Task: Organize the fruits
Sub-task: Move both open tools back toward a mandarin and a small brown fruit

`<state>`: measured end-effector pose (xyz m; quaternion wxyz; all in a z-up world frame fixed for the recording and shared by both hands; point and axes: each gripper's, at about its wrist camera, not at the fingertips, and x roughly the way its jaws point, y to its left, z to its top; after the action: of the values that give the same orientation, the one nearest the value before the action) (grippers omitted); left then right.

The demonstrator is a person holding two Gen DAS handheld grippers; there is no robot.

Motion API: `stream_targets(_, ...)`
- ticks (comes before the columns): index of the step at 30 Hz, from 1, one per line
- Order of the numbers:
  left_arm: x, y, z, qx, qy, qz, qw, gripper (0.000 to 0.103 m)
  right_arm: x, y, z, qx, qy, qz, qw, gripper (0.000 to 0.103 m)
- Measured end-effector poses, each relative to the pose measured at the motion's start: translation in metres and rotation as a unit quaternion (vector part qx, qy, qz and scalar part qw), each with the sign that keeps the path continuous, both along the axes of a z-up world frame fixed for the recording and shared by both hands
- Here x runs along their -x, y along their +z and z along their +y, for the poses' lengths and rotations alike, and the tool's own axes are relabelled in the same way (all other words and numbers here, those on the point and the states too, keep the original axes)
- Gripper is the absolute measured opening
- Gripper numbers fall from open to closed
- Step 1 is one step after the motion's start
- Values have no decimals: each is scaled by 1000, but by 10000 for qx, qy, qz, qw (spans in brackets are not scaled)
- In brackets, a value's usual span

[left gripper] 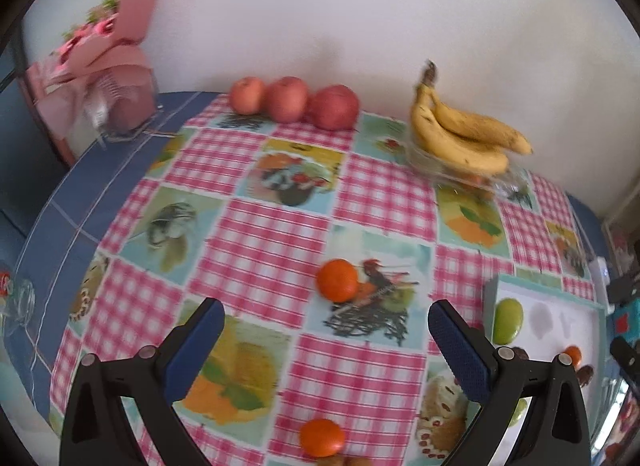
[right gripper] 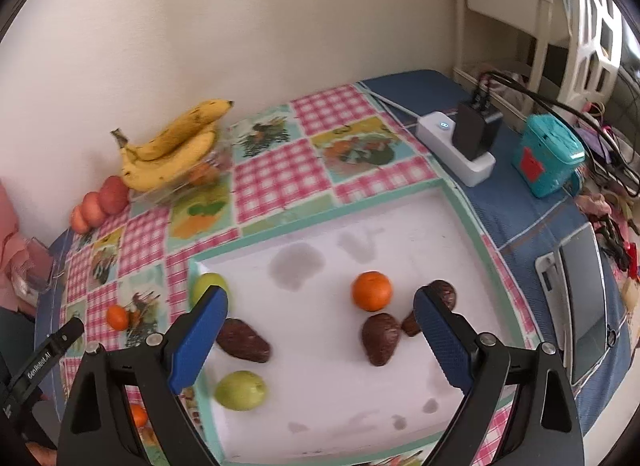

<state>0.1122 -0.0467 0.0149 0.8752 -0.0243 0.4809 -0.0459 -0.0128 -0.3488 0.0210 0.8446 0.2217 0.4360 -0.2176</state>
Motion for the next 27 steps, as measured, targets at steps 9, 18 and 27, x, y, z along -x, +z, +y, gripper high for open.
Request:
stream_targets(9, 13, 16, 38, 227, 194, -175, 9994, 103, -19, 8, 49, -19, 747, 29, 9972, 94)
stream_targets(18, 25, 20, 58, 136, 356, -115, 9992, 103, -28, 5, 91, -251, 1223, 59, 9922, 94)
stream_targets(27, 35, 8, 64, 199, 286, 151, 9993, 103, -25, 1, 112, -325, 1547, 143, 9873, 94)
